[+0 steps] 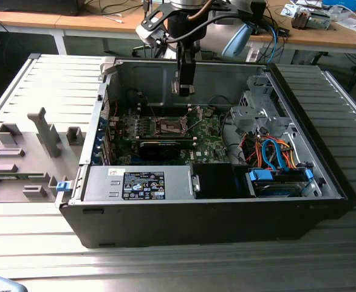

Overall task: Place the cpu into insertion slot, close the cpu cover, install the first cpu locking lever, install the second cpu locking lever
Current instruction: 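Place the cpu into insertion slot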

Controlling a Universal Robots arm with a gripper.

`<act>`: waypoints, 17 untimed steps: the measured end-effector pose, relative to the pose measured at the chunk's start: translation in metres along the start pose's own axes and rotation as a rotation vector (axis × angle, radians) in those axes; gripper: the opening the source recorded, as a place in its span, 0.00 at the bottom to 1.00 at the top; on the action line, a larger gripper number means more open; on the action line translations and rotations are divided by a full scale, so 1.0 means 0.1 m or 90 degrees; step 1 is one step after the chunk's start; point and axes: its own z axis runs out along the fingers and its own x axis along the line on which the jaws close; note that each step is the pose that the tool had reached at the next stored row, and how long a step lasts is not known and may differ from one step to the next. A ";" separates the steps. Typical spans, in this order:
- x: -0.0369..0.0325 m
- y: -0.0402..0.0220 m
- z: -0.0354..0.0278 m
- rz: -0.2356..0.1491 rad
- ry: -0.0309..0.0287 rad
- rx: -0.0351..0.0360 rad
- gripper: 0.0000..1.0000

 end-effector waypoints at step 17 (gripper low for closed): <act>0.001 -0.016 0.031 0.000 0.0000 0.0000 0.55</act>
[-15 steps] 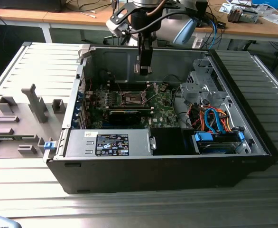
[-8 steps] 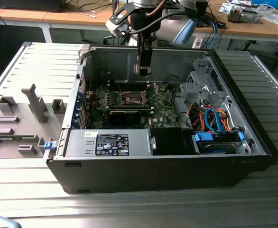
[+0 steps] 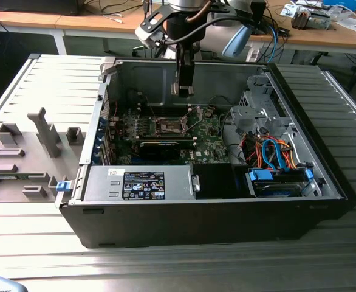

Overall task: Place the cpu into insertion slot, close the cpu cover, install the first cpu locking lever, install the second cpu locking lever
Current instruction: 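Place the cpu into insertion slot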

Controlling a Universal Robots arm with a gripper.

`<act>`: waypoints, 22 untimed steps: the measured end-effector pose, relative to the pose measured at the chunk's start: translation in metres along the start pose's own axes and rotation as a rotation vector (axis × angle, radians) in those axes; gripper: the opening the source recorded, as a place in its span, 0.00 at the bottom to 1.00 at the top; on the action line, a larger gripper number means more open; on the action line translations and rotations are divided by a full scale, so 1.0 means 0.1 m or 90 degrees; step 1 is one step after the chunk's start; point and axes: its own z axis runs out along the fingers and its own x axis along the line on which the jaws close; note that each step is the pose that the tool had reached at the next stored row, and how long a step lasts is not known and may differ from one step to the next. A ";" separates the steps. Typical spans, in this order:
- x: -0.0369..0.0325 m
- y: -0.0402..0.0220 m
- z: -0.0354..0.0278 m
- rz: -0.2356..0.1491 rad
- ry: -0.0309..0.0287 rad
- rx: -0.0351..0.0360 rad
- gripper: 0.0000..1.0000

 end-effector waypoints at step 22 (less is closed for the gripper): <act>0.002 -0.018 0.040 0.000 0.0000 0.0000 0.55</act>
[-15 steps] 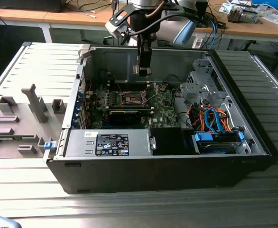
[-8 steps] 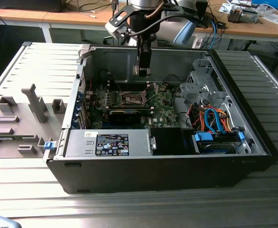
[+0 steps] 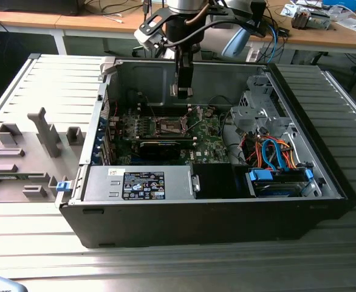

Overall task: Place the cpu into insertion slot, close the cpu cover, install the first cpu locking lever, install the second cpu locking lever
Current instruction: 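Place the cpu into insertion slot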

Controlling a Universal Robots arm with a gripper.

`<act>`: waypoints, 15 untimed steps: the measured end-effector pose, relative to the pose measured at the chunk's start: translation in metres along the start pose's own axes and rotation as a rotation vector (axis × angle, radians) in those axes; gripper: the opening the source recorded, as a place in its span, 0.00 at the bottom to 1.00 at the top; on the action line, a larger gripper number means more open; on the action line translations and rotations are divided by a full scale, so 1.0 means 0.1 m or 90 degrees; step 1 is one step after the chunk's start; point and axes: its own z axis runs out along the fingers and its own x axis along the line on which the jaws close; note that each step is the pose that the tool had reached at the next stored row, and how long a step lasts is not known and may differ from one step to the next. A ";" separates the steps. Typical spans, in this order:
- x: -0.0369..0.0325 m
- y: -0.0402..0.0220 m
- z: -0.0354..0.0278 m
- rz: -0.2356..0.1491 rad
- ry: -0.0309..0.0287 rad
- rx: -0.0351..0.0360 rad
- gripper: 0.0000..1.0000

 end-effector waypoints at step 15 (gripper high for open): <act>0.001 -0.013 0.019 0.000 0.0000 0.0000 0.55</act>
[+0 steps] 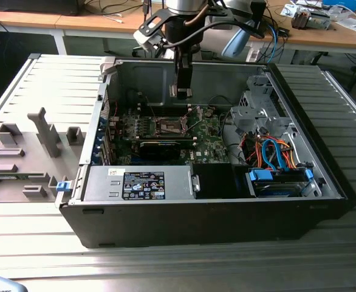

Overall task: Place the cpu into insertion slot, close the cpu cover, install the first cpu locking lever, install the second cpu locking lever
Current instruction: 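Place the cpu into insertion slot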

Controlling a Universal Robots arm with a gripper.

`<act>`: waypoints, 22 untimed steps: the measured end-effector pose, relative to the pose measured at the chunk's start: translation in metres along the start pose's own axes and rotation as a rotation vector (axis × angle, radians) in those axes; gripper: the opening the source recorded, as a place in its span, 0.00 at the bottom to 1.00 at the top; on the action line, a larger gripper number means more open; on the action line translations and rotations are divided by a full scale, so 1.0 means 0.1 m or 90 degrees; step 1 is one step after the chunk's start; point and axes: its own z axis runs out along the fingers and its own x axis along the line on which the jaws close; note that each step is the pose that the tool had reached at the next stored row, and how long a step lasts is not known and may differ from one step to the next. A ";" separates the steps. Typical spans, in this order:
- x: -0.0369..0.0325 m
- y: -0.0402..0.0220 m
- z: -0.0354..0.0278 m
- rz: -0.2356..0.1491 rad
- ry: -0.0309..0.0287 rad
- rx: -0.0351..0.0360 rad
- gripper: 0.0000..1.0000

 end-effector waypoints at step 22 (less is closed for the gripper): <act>0.003 -0.013 0.062 0.000 0.0001 0.0000 0.55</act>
